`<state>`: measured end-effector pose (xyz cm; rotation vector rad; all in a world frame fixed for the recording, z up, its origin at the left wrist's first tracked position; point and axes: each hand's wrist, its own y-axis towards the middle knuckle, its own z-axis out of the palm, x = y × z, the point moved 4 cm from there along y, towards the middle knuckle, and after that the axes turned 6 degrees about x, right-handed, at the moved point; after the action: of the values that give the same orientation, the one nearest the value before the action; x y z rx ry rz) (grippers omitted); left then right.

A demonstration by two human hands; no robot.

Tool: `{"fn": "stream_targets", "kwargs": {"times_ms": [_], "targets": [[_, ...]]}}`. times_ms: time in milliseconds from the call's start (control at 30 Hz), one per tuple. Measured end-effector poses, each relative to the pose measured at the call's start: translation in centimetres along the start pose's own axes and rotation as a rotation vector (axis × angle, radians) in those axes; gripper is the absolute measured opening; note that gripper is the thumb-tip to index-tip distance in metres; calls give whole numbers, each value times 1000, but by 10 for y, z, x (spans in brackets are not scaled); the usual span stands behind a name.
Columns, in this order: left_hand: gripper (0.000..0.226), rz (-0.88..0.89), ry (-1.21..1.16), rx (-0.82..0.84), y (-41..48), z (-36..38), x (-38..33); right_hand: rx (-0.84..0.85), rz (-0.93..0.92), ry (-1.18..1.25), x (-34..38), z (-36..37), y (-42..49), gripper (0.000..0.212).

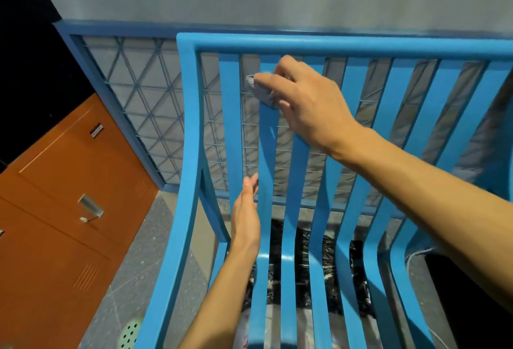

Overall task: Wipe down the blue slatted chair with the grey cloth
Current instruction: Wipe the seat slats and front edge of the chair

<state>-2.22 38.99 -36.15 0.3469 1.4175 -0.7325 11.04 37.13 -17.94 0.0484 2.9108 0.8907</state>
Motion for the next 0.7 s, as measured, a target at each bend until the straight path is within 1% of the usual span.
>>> {"fn": "stream_targets", "kwargs": {"times_ms": [67, 100, 167, 200, 267, 300, 333, 433, 500, 567, 600, 700], "targets": [[52, 0, -26, 2, 1, 0, -2, -7, -23, 13, 1, 11, -8, 29], [50, 0, -34, 7, 1, -1, -3, 23, -53, 29, 3, 22, -18, 27], [48, -7, -43, 13, 1, -2, -4, 170, -112, 33, 12, 48, -42, 25], [49, -10, -45, 15, 1, -4, -5, 240, -143, 23, 16, 55, -51, 28], [51, -12, -38, 21, 2, -8, -5, 311, -195, 4, 17, 52, -49, 28], [51, -10, -39, 21, 2, -9, -4, 301, -197, -8, 14, 41, -39, 23], [52, -5, -45, 19, 2, -9, -3, 249, -183, -30, 9, 28, -25, 19], [54, 8, -74, 8, 1, -8, 1, 36, -82, -71, -9, -20, 22, 34], [54, 9, -92, 5, 0, -6, 3, 12, -54, -69, -12, -23, 29, 33], [55, 18, -106, -4, 1, -9, 5, 82, -97, -96, 1, 2, 10, 20], [55, 26, -112, -8, 2, -10, 5, 143, -124, -99, 9, 18, -6, 20], [56, 14, -165, 18, 7, -11, 7, 348, -176, -35, 27, 69, -62, 33]]}}
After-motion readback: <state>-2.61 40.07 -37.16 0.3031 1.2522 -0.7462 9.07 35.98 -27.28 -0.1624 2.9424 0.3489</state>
